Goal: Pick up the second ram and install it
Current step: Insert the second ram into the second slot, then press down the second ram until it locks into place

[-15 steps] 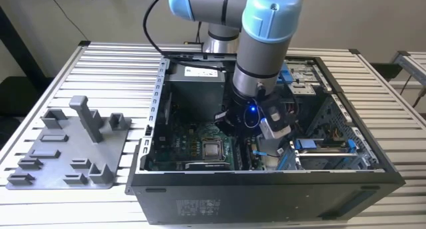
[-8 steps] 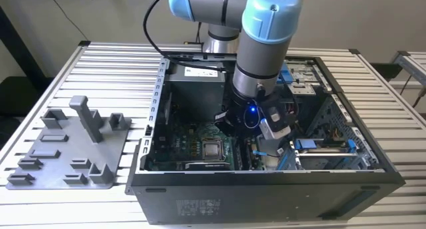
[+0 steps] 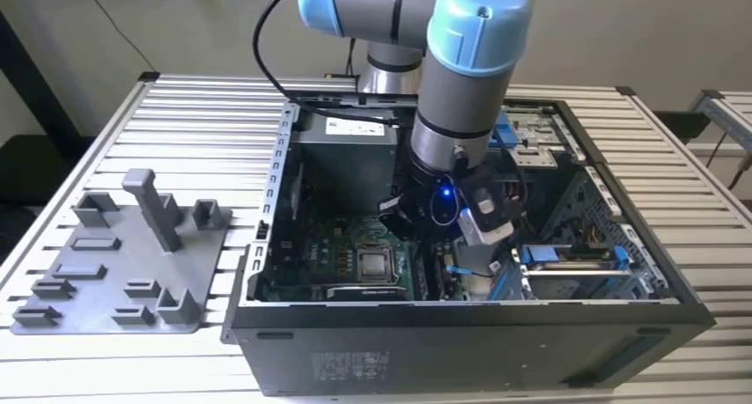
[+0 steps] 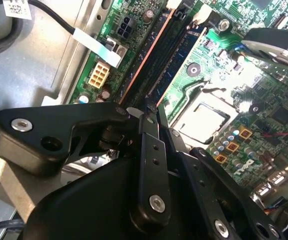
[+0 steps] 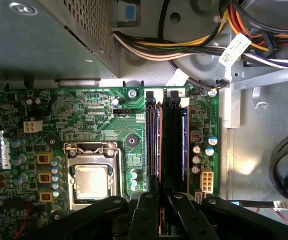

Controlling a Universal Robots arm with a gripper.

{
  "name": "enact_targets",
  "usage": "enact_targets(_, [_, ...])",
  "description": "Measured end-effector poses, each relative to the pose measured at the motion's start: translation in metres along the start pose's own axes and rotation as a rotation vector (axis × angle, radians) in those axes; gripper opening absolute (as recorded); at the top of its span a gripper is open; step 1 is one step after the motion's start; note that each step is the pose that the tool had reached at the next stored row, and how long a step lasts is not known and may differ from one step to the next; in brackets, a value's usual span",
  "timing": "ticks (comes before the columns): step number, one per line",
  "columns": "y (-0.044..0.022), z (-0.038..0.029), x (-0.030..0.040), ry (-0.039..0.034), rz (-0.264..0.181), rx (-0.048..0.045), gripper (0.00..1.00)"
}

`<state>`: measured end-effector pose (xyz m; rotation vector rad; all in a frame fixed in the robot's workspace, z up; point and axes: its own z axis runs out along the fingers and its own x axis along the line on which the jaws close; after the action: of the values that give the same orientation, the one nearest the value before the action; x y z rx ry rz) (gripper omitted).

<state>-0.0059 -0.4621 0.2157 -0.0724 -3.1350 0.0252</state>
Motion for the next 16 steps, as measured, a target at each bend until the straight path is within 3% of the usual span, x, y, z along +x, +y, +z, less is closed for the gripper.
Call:
enact_targets(12, [0.0, 0.0032, 0.0, 0.0001, 0.0, 0.0003, 0.15])
enact_targets(13, [0.0, 0.0031, 0.0, 0.0001, 0.0, 0.0003, 0.22])
enact_targets(16, [-0.0002, -0.0096, 0.0, 0.0012, 0.0, 0.0004, 0.22])
